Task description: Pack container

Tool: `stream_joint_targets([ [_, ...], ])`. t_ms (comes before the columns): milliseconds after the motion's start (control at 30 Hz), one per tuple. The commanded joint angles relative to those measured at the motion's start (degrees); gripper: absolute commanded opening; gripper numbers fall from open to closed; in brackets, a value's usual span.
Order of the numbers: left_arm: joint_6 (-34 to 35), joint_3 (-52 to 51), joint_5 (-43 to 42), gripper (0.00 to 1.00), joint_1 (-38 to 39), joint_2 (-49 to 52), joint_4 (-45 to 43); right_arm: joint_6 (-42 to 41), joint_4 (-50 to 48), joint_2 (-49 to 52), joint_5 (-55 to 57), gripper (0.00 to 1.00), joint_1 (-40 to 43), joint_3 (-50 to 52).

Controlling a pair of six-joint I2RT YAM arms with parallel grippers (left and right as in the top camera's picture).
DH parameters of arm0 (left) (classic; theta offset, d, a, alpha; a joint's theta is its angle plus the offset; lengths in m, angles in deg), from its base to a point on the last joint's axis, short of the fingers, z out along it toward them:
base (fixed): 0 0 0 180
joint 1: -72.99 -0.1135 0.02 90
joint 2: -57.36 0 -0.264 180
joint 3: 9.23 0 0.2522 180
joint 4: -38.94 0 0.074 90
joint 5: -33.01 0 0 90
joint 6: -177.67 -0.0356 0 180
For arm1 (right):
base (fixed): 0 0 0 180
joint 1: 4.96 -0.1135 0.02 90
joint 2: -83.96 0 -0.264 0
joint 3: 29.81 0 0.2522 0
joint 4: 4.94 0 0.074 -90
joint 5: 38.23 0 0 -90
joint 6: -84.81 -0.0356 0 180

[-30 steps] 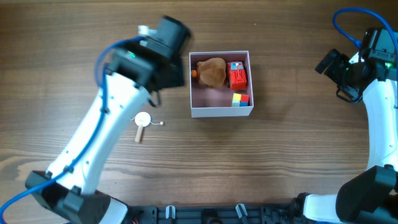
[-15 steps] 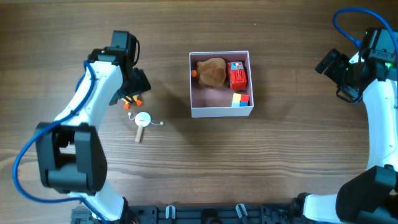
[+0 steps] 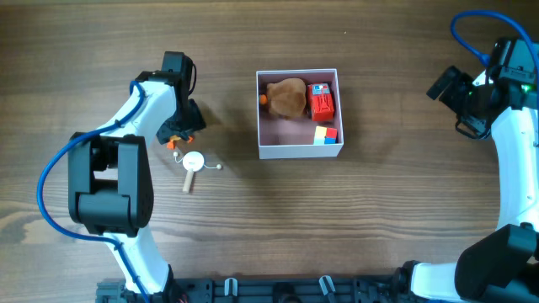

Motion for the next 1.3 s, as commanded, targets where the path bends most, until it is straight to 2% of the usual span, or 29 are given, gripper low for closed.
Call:
stream_joint_targets([
  [0,-1.7,-0.5,3.0,0.56,-1.2,0.6,-0.4,-0.8,-0.2,0.6,-0.3,1.0,0.1,0.0],
  [67,-4.7,-0.5,3.0,0.45,-1.7,0.6,-0.9,-0.8,-0.2,0.6,-0.3,1.0,0.1,0.0],
  [167,-8.2,-0.5,3.0,0.35,-1.9,0.6,-1.2,-0.8,-0.2,0.6,-0.3,1.0,0.1,0.0],
  [333,-9.5,-0.5,2.1,0.09,-1.9,0.5,-0.6,-0.8,-0.2,0.6,-0.3,1.0,0.1,0.0],
  [400,-9.5,-0.5,2.1,0.04,-1.9,0.3,0.3,-0.8,-0.2,0.6,-0.3,1.0,0.1,0.0],
  [633,-9.5,0.7,2.1,0.04,-1.8,-4.6,4.4,-0.8,-0.2,0.6,-0.3,1.0,0.1,0.0],
  [833,-15.0,7.2,-2.4,0.04,0.6,-15.4,13.3,-0.8,-0.2,0.6,-0.3,1.0,0.1,0.0],
  [1067,-31.5,8.7,-11.3,0.04,9.9,-29.0,11.5,-0.8,-0.2,0.6,-0.3,1.0,0.1,0.0],
  [1267,-49.1,8.3,-15.1,0.04,21.4,-30.2,11.3,-0.8,-0.2,0.6,-0.3,1.0,0.1,0.0],
])
